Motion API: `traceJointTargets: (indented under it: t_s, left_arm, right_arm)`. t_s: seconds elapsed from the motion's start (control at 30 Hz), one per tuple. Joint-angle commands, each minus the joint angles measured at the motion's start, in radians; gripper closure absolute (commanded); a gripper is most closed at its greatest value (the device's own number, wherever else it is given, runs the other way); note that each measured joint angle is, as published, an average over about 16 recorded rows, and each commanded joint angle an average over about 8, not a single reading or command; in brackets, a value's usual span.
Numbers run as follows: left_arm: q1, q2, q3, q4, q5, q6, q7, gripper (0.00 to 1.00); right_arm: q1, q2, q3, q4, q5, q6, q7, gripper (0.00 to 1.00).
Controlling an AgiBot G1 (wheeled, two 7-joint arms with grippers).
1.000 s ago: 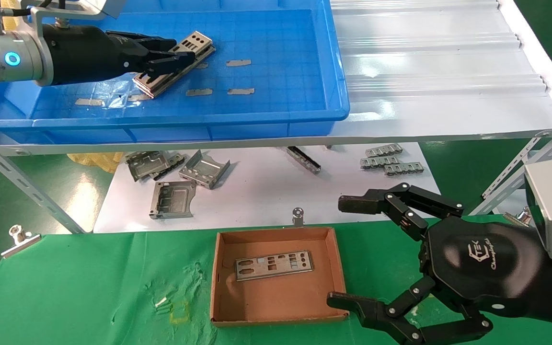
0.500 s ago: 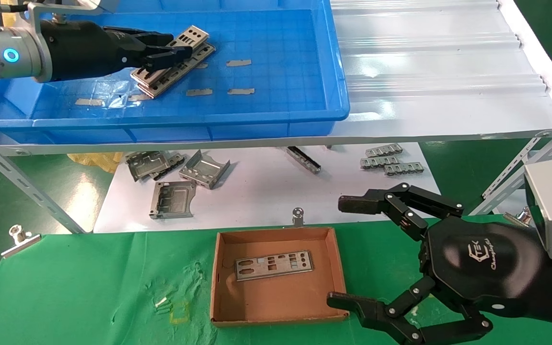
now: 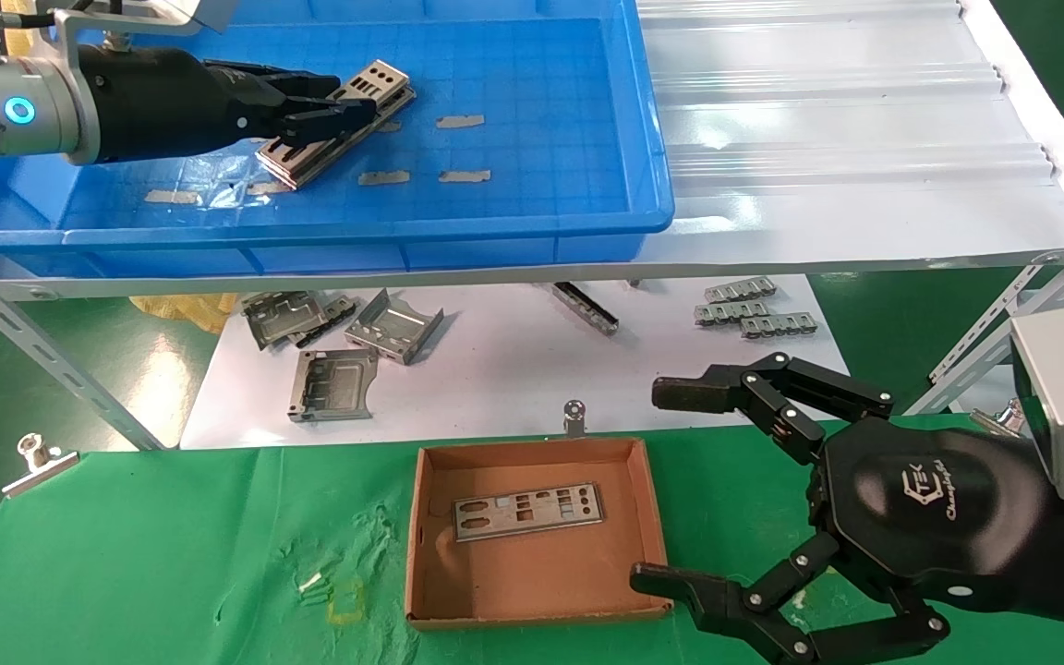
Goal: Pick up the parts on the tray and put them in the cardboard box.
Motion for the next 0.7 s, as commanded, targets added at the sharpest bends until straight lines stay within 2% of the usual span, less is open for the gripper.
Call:
traceJointTargets:
  t_s: [0.03,0.23,0.3,0.7]
  left_arm:
    - [-0.001,0.000,0.002,0.002,0.003,0.002,-0.004,0.90]
    - [0.001,0.000,0.001,0.003,0.002,0.004,-0.011,0.15]
    - [0.002,-0.001,0.001,0.003,0.002,0.008,-0.013,0.00]
    - [0.007,-0.003,-0.002,-0.002,-0.003,0.017,-0.014,0.00]
  right_arm:
    - [0.000,0.000,0.000,0.000,0.000,0.000,0.000,0.00]
    - [0.000,0.000,0.000,0.000,0.000,0.000,0.000,0.00]
    - [0.000,0.000,0.000,0.000,0.000,0.000,0.000,0.00]
    - [0.000,0.000,0.000,0.000,0.000,0.000,0.000,0.00]
